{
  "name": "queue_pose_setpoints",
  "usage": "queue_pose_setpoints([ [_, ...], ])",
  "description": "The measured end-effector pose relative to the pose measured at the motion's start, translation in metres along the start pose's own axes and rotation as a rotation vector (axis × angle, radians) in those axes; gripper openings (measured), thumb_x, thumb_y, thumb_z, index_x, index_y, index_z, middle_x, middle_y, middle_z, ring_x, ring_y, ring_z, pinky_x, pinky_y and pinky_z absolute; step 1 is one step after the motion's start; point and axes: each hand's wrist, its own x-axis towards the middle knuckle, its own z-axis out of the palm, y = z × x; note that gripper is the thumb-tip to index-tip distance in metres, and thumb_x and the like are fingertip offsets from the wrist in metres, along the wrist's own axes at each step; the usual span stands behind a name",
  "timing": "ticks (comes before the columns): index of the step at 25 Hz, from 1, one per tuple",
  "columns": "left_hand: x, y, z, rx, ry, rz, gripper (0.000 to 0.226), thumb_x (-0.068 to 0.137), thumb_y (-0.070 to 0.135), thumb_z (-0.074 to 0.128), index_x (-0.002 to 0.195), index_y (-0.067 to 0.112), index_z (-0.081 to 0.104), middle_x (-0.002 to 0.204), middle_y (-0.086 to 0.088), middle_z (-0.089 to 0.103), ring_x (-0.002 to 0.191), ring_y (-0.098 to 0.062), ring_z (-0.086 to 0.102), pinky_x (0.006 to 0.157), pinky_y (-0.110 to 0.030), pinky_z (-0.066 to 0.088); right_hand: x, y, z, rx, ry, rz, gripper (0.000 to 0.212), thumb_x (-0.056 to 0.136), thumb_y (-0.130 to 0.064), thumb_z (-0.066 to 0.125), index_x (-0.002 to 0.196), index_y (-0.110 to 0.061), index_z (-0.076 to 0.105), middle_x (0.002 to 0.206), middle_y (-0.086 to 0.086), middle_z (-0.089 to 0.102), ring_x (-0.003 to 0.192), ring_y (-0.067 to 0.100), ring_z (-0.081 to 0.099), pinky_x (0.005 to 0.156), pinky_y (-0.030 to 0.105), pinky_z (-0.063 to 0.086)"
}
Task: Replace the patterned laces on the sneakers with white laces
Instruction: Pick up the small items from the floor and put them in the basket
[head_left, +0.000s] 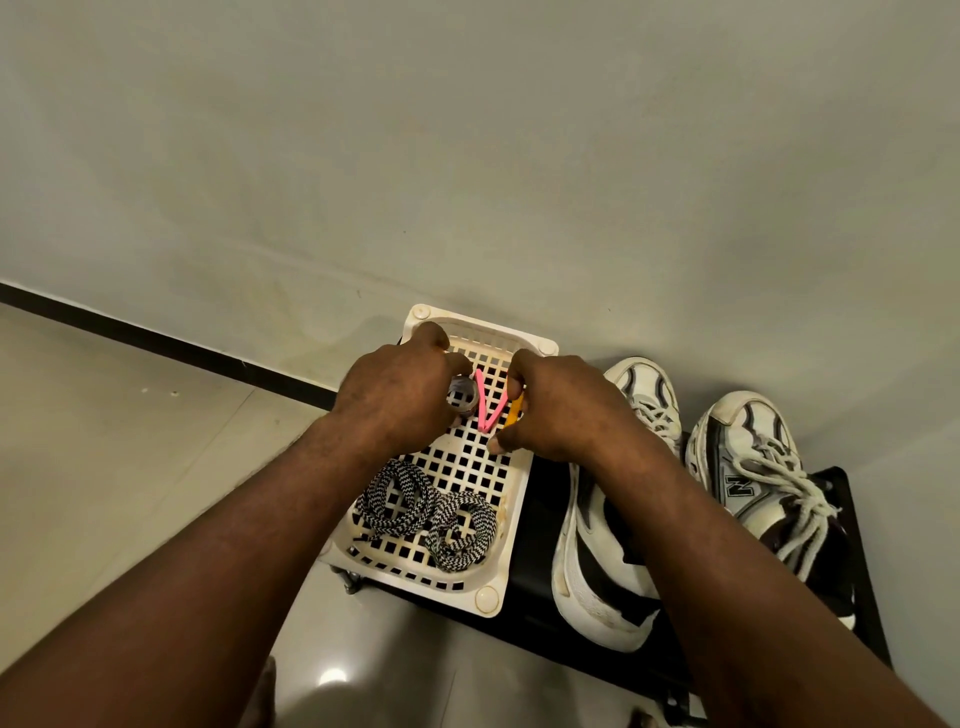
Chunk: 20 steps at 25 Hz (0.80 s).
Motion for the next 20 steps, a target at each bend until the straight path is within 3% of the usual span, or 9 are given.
queue_pose_setpoints([
  [3,0.000,0.002,-0.001,-0.002,-0.007,-0.003,0.059,0.088,0.043,0.077,0.143,0.040,0.055,0.158,0.005,0.037,0.113,-0.026,0.065,0.082,-0.038,0.053,-0.001,-0.004,0.011,-0.115,0.045,-0.040,0.068,0.075,-0.044,0.088,0.129,-0.026,0.051,0.111,0.001,0.066,0.098,0.025,0.063,0.075,0.036,0.053],
  [8,-0.001,0.001,-0.002,-0.024,-0.011,-0.011,0.060,0.088,0.044,0.077,0.143,0.040,0.055,0.158,0.006,0.036,0.115,-0.026,0.064,0.084,-0.039,0.054,0.000,0.000,0.014,-0.115,0.133,-0.027,0.050,0.084,-0.032,0.079,0.127,-0.022,0.054,0.107,0.005,0.067,0.093,0.027,0.064,0.068,0.034,0.048],
  [12,-0.001,0.001,-0.002,-0.022,-0.009,-0.017,0.063,0.087,0.043,0.078,0.145,0.039,0.054,0.160,0.007,0.034,0.116,-0.026,0.064,0.084,-0.040,0.055,0.000,0.001,0.016,-0.104,0.130,-0.023,0.053,0.085,-0.041,0.079,0.128,-0.024,0.055,0.110,0.004,0.067,0.094,0.025,0.064,0.070,0.034,0.050],
  [17,-0.001,0.000,-0.001,-0.016,-0.014,-0.005,0.061,0.088,0.041,0.077,0.144,0.039,0.054,0.160,0.007,0.034,0.114,-0.026,0.065,0.084,-0.040,0.055,0.001,-0.002,0.017,-0.131,0.022,-0.050,0.073,0.074,-0.049,0.089,0.132,-0.022,0.052,0.114,0.002,0.066,0.103,0.025,0.063,0.078,0.037,0.053],
  [20,0.000,0.000,0.000,-0.011,-0.013,-0.003,0.059,0.088,0.043,0.077,0.143,0.039,0.056,0.159,0.006,0.035,0.113,-0.026,0.065,0.083,-0.040,0.055,0.001,-0.001,0.021,-0.132,0.096,-0.050,0.063,0.081,-0.043,0.084,0.131,-0.021,0.053,0.114,0.004,0.067,0.101,0.025,0.064,0.074,0.034,0.050],
])
